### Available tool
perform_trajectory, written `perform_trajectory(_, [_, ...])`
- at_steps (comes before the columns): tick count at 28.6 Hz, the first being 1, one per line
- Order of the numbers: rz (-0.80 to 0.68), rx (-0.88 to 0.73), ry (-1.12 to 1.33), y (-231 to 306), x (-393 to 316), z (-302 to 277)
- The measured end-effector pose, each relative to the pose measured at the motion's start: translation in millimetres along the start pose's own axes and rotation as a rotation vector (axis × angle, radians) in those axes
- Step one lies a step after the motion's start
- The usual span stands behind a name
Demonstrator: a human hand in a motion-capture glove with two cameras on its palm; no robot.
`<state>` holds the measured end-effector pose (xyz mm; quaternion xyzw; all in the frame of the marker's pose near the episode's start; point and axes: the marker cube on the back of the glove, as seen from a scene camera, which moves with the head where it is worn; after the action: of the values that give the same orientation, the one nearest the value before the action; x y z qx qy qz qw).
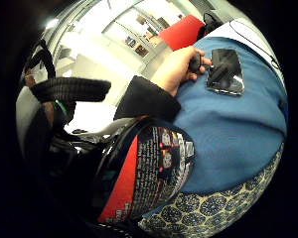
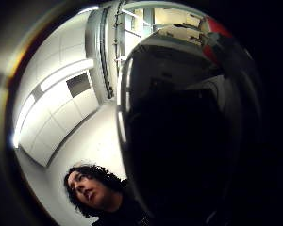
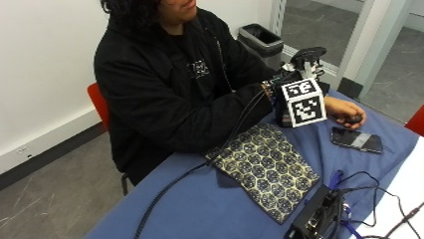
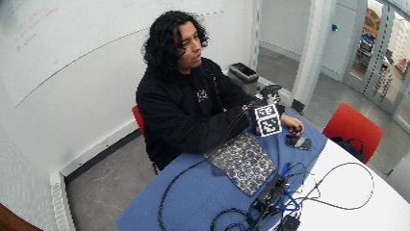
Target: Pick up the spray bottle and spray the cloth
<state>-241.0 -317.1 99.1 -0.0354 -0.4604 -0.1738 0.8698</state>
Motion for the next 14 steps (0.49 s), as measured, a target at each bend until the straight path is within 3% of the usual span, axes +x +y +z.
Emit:
perform_trajectory(7, [0.086,-0.055,0.136,20.8,3.7,-20.0])
perform_trajectory(14, [0.096,-0.061,0.393,24.8,-5.6,-80.5])
